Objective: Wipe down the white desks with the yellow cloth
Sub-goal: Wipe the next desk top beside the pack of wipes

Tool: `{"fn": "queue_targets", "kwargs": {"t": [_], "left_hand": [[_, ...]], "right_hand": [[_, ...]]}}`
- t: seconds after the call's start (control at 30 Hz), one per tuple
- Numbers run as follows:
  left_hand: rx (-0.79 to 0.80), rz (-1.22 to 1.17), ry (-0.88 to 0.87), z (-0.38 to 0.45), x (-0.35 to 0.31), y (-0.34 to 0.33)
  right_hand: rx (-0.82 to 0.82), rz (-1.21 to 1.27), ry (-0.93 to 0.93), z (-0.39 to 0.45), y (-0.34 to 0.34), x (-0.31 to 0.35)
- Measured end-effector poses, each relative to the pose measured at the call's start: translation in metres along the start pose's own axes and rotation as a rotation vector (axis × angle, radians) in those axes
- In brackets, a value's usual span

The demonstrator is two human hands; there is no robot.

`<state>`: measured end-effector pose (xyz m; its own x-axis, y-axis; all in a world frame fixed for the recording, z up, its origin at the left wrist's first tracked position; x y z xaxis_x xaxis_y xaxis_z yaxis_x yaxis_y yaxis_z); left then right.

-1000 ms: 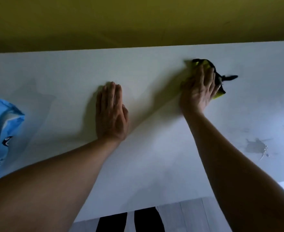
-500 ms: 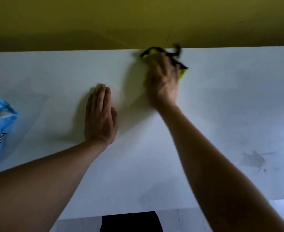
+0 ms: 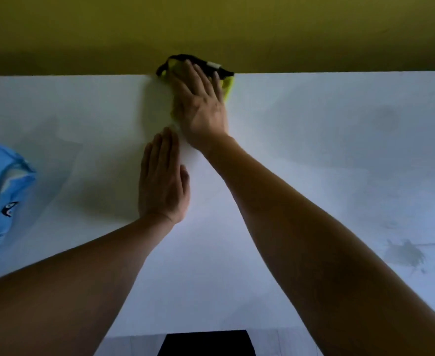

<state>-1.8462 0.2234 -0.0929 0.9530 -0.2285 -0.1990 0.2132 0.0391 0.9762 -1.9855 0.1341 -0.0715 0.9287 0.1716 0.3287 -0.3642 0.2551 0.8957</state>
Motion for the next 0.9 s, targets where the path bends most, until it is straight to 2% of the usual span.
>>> {"fn": "queue_targets", "kwargs": {"t": [0.07,0.1,0.17,0.23,0.3,0.37,0.43,0.47,0.53,0.57,0.6,0.67,0.73,0.8,0.9], "left_hand": [[0.001,0.002,-0.010,0.000,0.000,0.000],[0.011,0.004,-0.018,0.000,-0.001,-0.001],[0.033,0.006,-0.023,0.000,0.001,-0.001],[0.032,-0.004,-0.015,0.001,0.001,-0.001],[0.024,-0.003,-0.016,0.000,0.000,-0.001],[0.015,-0.003,-0.015,-0.001,0.001,-0.002],[0.006,-0.006,-0.013,-0.002,0.001,-0.002],[0.006,-0.009,-0.012,-0.001,0.000,-0.001],[0.006,-0.007,-0.016,0.000,-0.001,-0.002],[0.006,-0.001,-0.017,0.000,-0.001,-0.002],[0.009,0.005,-0.014,-0.001,0.000,-0.002],[0.003,0.013,-0.016,-0.001,0.001,-0.002],[-0.009,0.012,-0.034,0.000,0.003,-0.002],[-0.026,-0.016,-0.055,0.000,0.003,-0.002],[-0.022,-0.040,-0.053,-0.001,0.003,-0.001]], "right_hand": [[0.084,0.003,0.056,-0.001,-0.002,-0.010],[0.060,0.001,0.063,-0.006,0.005,-0.025],[-0.129,-0.035,-0.012,-0.023,0.031,-0.071],[-0.258,-0.179,-0.208,-0.047,0.059,-0.126],[-0.271,-0.274,-0.448,-0.074,0.084,-0.175],[-0.227,-0.220,-0.685,-0.088,0.092,-0.193],[-0.199,-0.187,-0.774,-0.085,0.086,-0.176],[-0.246,-0.173,-0.710,-0.078,0.081,-0.157],[-0.371,-0.112,-0.423,-0.057,0.060,-0.103],[-0.329,-0.081,-0.291,-0.048,0.044,-0.071],[-0.221,-0.051,-0.186,-0.041,0.029,-0.040],[-0.026,-0.013,-0.069,-0.038,0.011,0.004],[0.032,-0.009,0.001,-0.044,0.010,0.003],[-0.019,-0.010,-0.012,-0.062,0.025,-0.030],[-0.199,-0.112,-0.230,-0.099,0.060,-0.101]]}}
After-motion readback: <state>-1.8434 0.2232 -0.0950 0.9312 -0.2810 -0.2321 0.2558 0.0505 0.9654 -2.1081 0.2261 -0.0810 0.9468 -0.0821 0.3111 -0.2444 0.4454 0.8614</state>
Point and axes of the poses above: each hand's wrist, its own z-axis towards the middle knuckle, its own y-axis out of the back of the hand, x = y × z, the point moved 3 cm from there along z, towards the middle knuckle, and after that the axes turned 13 degrees about y, right-handed, at the moved point
